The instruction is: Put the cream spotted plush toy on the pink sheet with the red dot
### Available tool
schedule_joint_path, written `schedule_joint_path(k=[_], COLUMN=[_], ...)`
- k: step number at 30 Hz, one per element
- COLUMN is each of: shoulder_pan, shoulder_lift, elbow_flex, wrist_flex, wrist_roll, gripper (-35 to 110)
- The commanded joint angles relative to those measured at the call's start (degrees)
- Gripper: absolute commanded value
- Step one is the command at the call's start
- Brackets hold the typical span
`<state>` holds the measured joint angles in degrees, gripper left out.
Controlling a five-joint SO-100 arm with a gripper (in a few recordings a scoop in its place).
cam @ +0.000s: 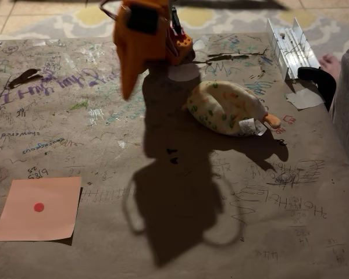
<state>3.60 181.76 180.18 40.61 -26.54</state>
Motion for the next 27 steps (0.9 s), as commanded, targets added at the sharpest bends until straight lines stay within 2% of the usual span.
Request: schedule_joint_path(k=[1, 4, 7, 10, 11, 12, 16, 19, 27], shoulder_pan=[-6.15, -10.63, -13.80, -15.91, -17.31, -18.28, -22.76, -24.96, -24.87], shoulder_lift=[-8.44, -15.47, -23.03, -28.13, -28.74, -29.27, -33.66, -37.09, -48.16], elbow_flex=[-8.88, -13.71, -21.27, -27.77, -28.92, -29.79, -32.08, -30.94, -23.12], wrist_flex=[1.23, 5.89, 17.49, 25.14, 27.95, 30.94, 35.86, 33.66, 16.35], wrist_roll=[-10.37, -22.94, -34.63, -39.02, -41.57, -43.77, -43.95, -42.71, -43.15], gripper=[16, 20, 20, 22, 29, 31, 28, 29, 28])
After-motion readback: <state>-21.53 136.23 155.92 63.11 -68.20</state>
